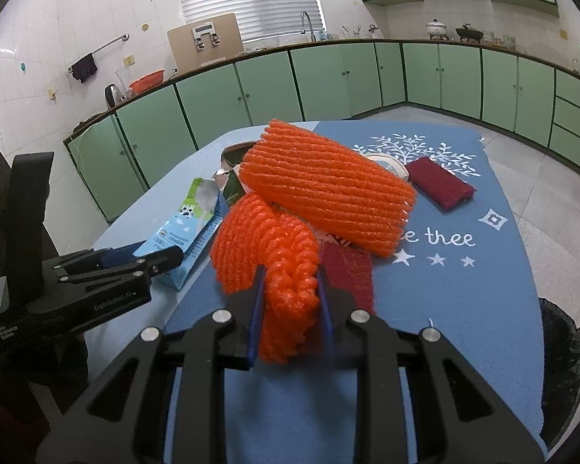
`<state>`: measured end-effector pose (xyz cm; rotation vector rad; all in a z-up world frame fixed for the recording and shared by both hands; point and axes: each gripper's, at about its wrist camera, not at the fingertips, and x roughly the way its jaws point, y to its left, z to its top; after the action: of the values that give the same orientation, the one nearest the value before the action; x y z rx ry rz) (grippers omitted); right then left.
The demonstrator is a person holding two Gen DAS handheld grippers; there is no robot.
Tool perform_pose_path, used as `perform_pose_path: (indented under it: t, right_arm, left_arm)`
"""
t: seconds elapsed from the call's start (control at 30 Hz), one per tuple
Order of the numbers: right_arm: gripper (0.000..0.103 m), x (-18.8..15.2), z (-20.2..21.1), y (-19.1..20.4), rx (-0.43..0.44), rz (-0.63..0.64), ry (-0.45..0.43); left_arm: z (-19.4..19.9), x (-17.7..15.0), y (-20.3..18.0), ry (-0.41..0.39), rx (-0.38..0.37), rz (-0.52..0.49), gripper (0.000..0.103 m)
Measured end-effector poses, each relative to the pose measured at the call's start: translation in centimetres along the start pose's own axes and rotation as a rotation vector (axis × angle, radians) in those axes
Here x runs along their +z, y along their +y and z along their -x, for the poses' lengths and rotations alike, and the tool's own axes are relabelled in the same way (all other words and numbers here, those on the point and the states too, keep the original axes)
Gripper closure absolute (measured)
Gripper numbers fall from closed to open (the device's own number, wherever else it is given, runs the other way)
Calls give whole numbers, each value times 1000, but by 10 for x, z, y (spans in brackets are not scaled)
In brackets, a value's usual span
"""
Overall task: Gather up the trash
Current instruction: 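Grasp the milk carton with the left tool while the right tool grasps an orange foam net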
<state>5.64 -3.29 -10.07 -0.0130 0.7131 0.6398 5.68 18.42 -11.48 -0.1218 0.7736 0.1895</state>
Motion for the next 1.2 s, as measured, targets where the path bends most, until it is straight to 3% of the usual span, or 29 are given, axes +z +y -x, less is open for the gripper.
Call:
perform_pose_path:
  t: [0.3, 0.77, 1.2]
  right_arm:
    - [80, 9, 12, 6, 11, 25, -28]
    - [80, 28, 46, 21, 39, 68, -119]
    - [80, 33, 93, -25, -90, 1, -201]
  left_arm:
    - [30, -1, 1, -53, 17, 13, 58]
    - [74, 16, -11, -128, -20, 6, 58]
    - [87, 36, -57, -171, -113, -62, 58]
